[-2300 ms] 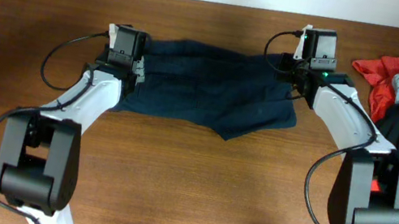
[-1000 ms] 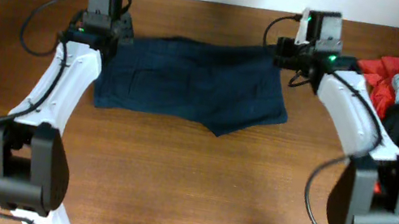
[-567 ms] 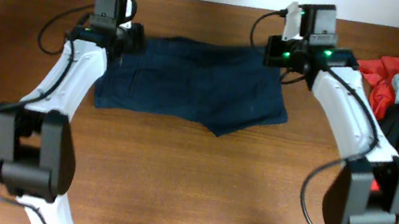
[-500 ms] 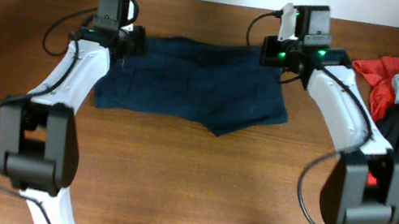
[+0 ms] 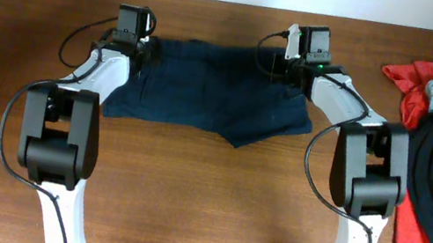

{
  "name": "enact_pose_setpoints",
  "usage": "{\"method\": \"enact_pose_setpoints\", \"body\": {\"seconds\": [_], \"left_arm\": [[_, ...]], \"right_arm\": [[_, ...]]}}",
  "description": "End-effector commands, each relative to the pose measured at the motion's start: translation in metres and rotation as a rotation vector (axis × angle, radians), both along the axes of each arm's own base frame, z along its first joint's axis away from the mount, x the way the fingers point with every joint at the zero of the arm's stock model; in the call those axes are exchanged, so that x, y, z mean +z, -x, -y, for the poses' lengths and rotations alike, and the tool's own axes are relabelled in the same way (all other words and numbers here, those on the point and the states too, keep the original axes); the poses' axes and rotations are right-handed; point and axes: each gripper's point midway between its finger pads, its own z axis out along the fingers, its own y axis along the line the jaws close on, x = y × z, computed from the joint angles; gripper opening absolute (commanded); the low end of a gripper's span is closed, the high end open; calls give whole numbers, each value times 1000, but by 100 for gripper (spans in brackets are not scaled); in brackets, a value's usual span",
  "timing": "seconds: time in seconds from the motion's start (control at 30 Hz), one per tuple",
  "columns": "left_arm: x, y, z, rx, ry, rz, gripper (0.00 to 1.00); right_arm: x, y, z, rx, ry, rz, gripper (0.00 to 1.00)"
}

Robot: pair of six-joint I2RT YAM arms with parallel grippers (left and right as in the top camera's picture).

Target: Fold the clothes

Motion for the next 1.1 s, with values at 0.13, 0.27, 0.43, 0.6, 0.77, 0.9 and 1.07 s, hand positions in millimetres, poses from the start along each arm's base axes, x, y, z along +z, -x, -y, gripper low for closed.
{"method": "enact_pose_setpoints", "body": {"seconds": [0.13, 0.27, 0.43, 0.6, 0.77, 0.9, 1.07], "left_arm": [[38, -29, -9, -19, -55, 137, 3], [96, -38, -7, -40, -70, 204, 4], [116, -18, 11, -120, 9, 119, 4], [80, 43, 49, -263, 213, -170, 7], [73, 87, 76, -335, 375, -345, 7], [70, 105, 88, -352, 398, -416, 7], [61, 117, 98, -366, 369, -460, 7]], "right_arm": [[6, -8, -1, -24, -12, 17, 13], [48, -15, -3, -22, -24, 74, 15], [97, 1, -31, 78, -123, 61, 15], [107, 66, -71, 241, -302, -170, 12], [100, 119, -94, 313, -378, -384, 4], [94, 139, -108, 370, -338, -426, 4], [79, 152, -114, 364, -230, -460, 4]]}}
